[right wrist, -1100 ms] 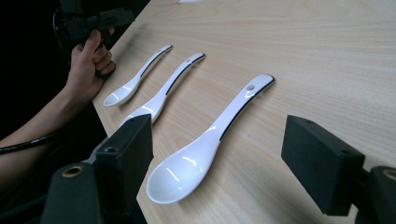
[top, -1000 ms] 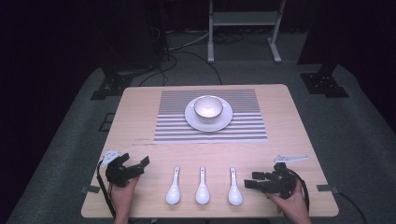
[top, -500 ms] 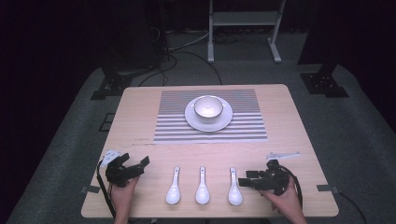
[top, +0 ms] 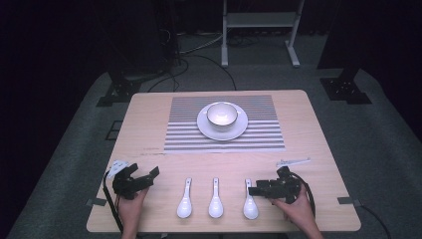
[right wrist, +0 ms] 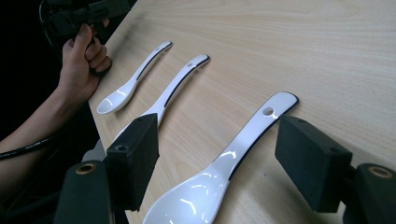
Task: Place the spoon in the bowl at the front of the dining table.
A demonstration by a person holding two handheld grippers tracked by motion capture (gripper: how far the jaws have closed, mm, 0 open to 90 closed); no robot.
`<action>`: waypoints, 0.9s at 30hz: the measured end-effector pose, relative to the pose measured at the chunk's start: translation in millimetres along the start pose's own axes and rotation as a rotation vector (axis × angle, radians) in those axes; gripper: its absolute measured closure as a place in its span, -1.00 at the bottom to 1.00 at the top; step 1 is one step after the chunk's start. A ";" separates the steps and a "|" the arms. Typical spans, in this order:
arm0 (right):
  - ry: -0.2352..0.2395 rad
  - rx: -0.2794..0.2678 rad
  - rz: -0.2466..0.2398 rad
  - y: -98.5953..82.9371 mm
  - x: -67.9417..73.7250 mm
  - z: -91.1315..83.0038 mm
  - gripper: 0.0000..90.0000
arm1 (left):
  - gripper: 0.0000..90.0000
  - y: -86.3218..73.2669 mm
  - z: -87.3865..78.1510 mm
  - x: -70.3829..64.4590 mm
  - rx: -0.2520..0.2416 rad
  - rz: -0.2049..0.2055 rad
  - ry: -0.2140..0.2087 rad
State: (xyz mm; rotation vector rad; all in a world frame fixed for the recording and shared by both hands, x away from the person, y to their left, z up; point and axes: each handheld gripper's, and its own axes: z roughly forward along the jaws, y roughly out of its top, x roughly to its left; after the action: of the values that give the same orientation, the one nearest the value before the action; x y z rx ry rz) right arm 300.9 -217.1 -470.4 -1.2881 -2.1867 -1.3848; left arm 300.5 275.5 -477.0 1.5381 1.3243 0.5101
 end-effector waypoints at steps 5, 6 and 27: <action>-0.002 0.009 0.019 2.4 -3.0 5.5 -0.31 | -0.97 0.0 -0.1 0.1 0.000 0.000 -0.001; -0.005 0.017 0.029 3.3 -3.8 7.6 -0.27 | -0.97 0.0 0.0 0.1 0.000 -0.001 -0.002; -0.068 0.049 0.029 10.4 -6.9 21.5 -0.08 | -0.97 0.1 -0.4 0.5 -0.001 -0.002 -0.003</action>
State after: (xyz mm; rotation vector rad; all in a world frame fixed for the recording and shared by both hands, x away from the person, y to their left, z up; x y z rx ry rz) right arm 318.1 -201.6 -479.4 -1.3635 -2.2223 -1.2858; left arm 300.4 276.2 -476.9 1.5358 1.3229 0.5066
